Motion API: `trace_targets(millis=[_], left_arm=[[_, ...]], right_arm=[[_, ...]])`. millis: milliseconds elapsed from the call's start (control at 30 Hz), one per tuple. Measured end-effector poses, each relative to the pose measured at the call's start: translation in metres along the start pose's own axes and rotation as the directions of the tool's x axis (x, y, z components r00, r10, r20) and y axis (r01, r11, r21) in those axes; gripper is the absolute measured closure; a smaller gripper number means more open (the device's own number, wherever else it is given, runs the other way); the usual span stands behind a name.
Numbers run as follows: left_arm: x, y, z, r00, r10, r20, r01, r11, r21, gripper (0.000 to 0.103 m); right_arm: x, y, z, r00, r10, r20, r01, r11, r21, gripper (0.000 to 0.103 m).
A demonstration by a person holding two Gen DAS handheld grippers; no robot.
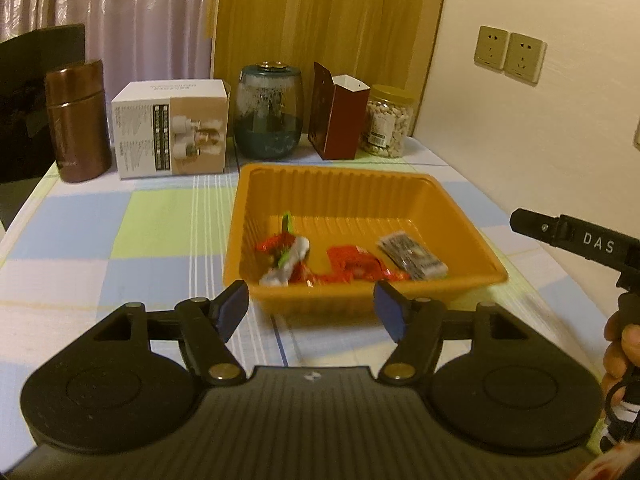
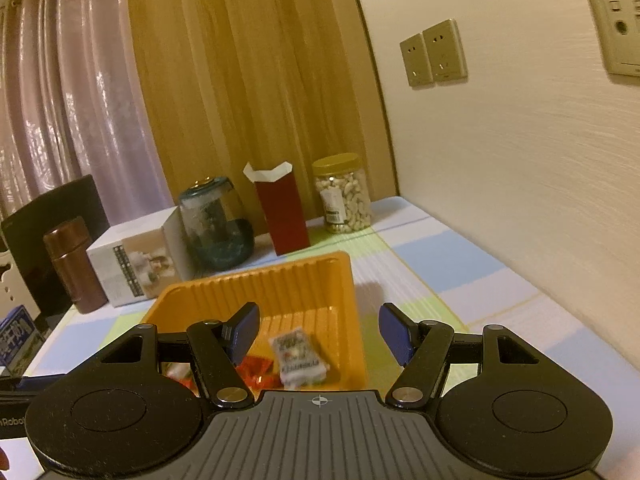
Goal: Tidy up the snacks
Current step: 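Move both tools back to the snacks beside the tray, then lower the open right tool around the dark red candy packet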
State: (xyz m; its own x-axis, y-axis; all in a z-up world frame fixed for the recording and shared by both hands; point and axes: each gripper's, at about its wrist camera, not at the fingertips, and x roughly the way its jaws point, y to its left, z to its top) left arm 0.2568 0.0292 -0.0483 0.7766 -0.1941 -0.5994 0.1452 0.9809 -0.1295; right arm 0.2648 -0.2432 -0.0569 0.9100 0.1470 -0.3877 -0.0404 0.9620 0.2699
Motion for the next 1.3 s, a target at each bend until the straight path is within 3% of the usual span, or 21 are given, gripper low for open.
trace_targets(millis=[333,667,867,1167,1300], left_arm=[[-0.038,-0.02,-0.043,0.999,-0.01,-0.046,0.009,1.0,-0.022,0.029],[-0.055,-0.02,-0.078,0.995,-0.006,-0.099,0.003,0.999,-0.036,0.026],[-0.05,-0.011,-0.086,0.991,0.01,-0.136,-0.019,0.998,-0.064,0.025],[-0.042,-0.005,-0.087,0.99,0.051,-0.129,-0.061,0.995,-0.075,0.021],[-0.039,-0.002,-0.086,0.99,0.043,-0.133,-0.056,0.994,-0.093,0.02]], right_arm=[[-0.055,-0.004,-0.03,0.999,-0.011,-0.053,0.01,1.0,-0.019,0.037],[-0.08,-0.01,-0.064,0.987,0.004,-0.16,-0.008,1.0,-0.028,0.037],[-0.075,-0.001,-0.079,0.976,0.031,-0.215,-0.046,0.997,-0.065,0.037],[-0.046,0.017,-0.093,0.954,0.077,-0.291,-0.099,0.993,-0.061,0.037],[-0.033,0.02,-0.095,0.948,0.075,-0.309,-0.097,0.994,-0.055,0.044]])
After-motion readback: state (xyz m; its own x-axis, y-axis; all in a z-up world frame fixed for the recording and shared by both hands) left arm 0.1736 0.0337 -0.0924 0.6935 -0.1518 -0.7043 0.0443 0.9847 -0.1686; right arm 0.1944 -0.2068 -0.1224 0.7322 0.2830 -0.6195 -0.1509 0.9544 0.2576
